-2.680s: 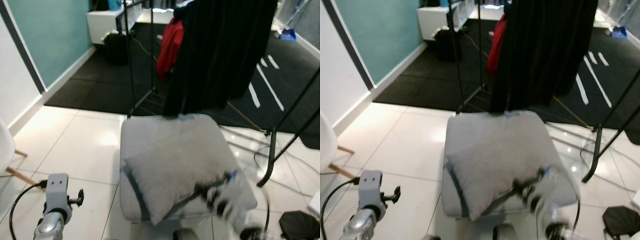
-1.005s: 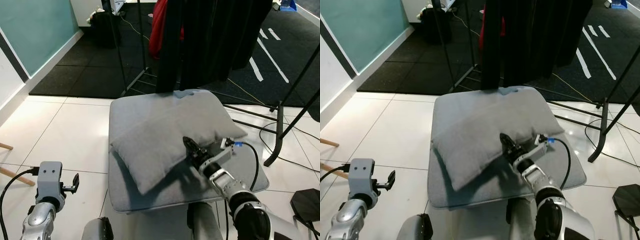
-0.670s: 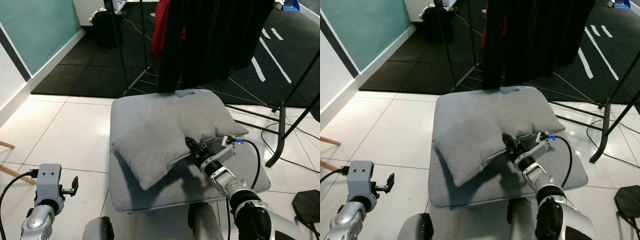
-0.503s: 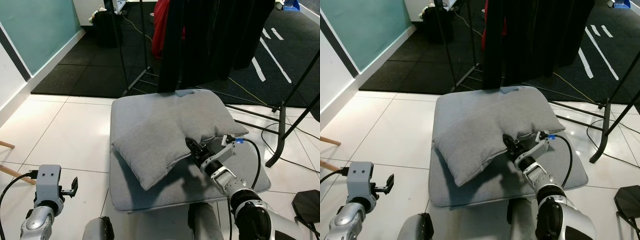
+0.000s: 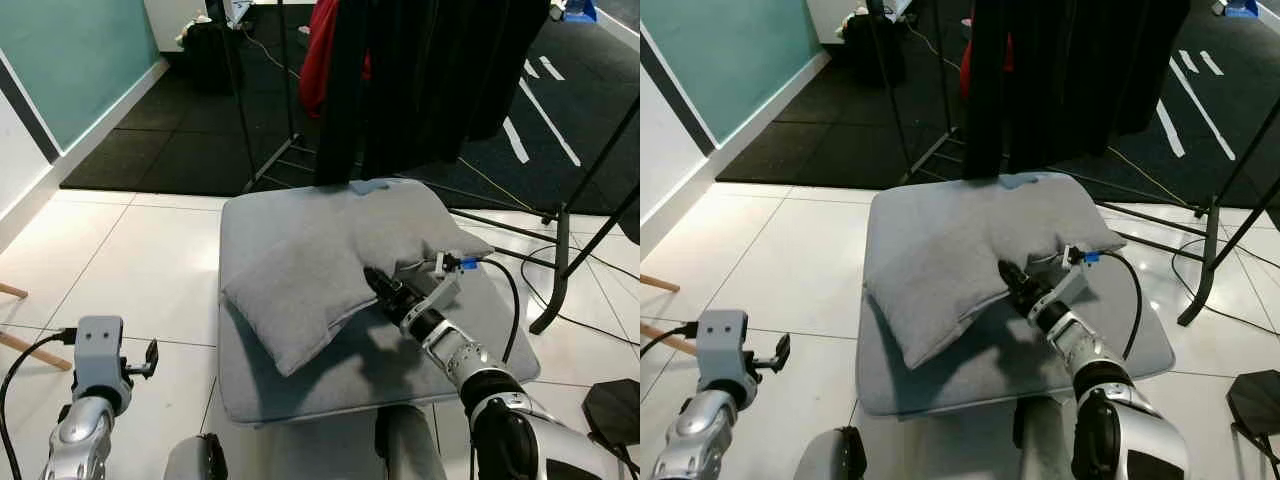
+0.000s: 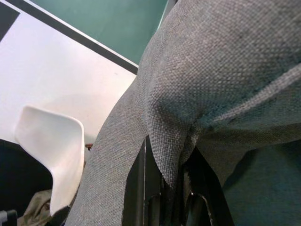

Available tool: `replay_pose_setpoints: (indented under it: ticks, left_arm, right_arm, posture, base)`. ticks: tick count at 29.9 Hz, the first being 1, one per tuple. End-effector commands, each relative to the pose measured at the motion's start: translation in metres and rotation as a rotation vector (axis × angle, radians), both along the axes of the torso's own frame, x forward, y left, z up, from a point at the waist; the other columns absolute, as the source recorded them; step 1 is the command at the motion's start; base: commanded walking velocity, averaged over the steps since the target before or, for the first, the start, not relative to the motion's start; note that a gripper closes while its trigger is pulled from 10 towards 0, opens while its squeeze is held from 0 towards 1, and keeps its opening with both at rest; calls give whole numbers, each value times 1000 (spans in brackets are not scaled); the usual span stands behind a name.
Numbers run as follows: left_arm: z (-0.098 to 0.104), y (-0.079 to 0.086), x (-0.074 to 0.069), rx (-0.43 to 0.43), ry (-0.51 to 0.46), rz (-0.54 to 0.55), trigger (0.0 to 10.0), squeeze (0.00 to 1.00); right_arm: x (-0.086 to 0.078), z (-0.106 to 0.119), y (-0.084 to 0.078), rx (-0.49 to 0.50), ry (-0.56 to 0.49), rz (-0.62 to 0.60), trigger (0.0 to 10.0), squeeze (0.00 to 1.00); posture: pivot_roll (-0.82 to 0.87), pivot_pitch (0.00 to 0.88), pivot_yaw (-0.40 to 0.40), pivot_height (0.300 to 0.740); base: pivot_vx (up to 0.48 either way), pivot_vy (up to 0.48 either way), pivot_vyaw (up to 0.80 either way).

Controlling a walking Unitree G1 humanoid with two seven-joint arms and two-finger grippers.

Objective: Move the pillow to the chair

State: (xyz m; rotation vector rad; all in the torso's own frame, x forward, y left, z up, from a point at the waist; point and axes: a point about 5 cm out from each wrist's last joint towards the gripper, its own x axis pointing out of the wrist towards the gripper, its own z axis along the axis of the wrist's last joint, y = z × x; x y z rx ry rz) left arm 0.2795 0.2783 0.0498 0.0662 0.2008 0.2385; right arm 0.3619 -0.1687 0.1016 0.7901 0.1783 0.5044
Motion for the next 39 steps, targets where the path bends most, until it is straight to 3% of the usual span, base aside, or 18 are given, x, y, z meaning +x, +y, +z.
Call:
replay_pose_setpoints:
  ticks: [1,8,25,31,39]
  left_arm:
    - [-13,-1,-5,-42,57,37,10000,0]
    - [-19,-7,-3,-74,76,72,10000,0]
    - [-38,-2,-10,-93,207,127,10000,0]
    - [-39,-3,-10,-90,205,123,10000,0]
    - [-44,-8,-12,-103,211,119,10000,0]
  right_arm:
    - [0,3,-5,-21,-28,14,0,0]
    - [2,11,-15,-34,-46,8,0,0]
    - [-3,-4,-3,-80,13,37,0,0]
    - [-4,-6,-2,-85,16,45,0,0]
    - [-4,-6,-3,-101,19,40,0,0]
  posture:
    - [-94,151,0,545]
    - [-117,130,-18,570]
    - [-130,88,-30,645]
    - [-133,84,-32,670]
    - [-139,83,-35,710]
  base:
    - [0,0,0]
    - [0,0,0]
    - [-28,0,0]
    - [-480,0,0]
    - [0,0,0]
